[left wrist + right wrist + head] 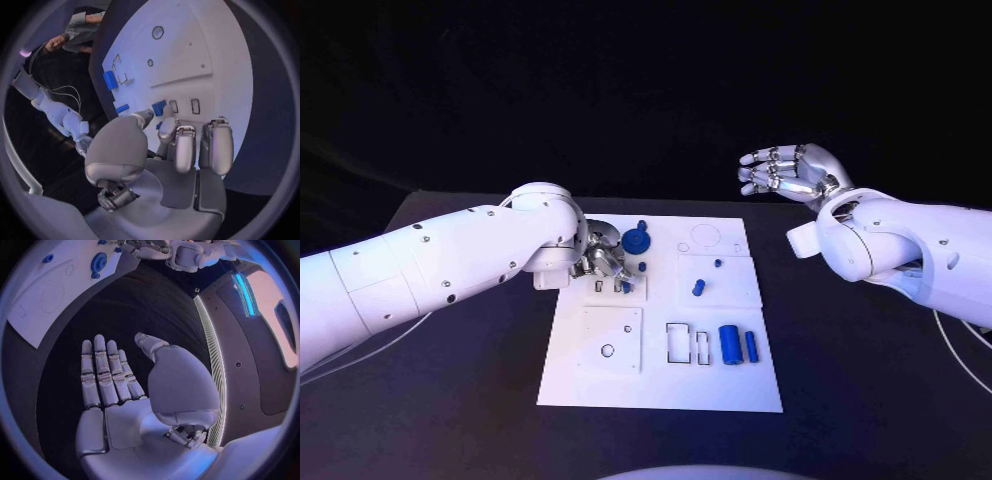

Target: Assemble the parts on the task board

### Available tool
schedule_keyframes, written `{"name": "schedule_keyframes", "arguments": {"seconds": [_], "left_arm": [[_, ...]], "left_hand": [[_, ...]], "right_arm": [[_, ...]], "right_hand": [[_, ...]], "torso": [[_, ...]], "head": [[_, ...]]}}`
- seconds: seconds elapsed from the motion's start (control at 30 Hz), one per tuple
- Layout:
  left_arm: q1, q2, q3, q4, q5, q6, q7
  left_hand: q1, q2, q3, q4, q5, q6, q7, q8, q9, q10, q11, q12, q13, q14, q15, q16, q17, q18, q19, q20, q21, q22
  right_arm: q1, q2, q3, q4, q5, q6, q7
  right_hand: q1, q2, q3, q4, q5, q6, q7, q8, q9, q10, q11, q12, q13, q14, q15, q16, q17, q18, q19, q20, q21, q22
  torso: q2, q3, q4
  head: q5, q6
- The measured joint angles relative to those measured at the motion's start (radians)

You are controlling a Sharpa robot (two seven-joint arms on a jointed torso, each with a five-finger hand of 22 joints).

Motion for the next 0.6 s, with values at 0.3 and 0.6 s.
{"name": "schedule_keyframes", "arguments": {"seconds": [0.3,0.6], "left_arm": [[0.000,0.003,0.000,-0.001,0.001,0.005,0.000],[-0.002,0.007,0.000,-0.005,0.006,0.008,0.000]], "left_hand": [[0.008,-0.016,0.079,-0.004,0.000,0.000,0.000,0.000,0.006,0.000,0.000,-0.004,-0.001,0.000,0.000,0.000,0.000,0.000,0.000,0.000,0.000,0.000],[0.011,-0.027,0.107,-0.006,0.000,0.004,-0.004,0.000,0.010,0.000,0.000,-0.004,-0.001,0.000,0.000,0.000,0.000,0.000,0.000,0.000,0.000,0.000]], "right_arm": [[0.000,-0.001,0.000,0.000,0.001,0.000,0.001],[0.000,-0.001,0.000,0.000,0.002,0.000,0.001]], "right_hand": [[0.000,0.000,0.000,0.000,0.000,0.000,0.000,0.000,-0.001,0.000,0.000,0.000,-0.001,0.000,0.000,-0.004,-0.001,0.000,0.000,0.000,0.000,-0.001],[0.000,0.000,0.000,0.000,0.000,0.000,0.000,0.000,-0.001,0.000,0.000,0.000,-0.002,0.000,0.000,-0.004,-0.001,0.000,0.000,0.000,0.000,-0.002]], "torso": [[0.000,0.0001,-0.0006],[0.001,0.0001,-0.0006]], "head": [[0.001,-0.004],[-0.001,-0.006]]}}
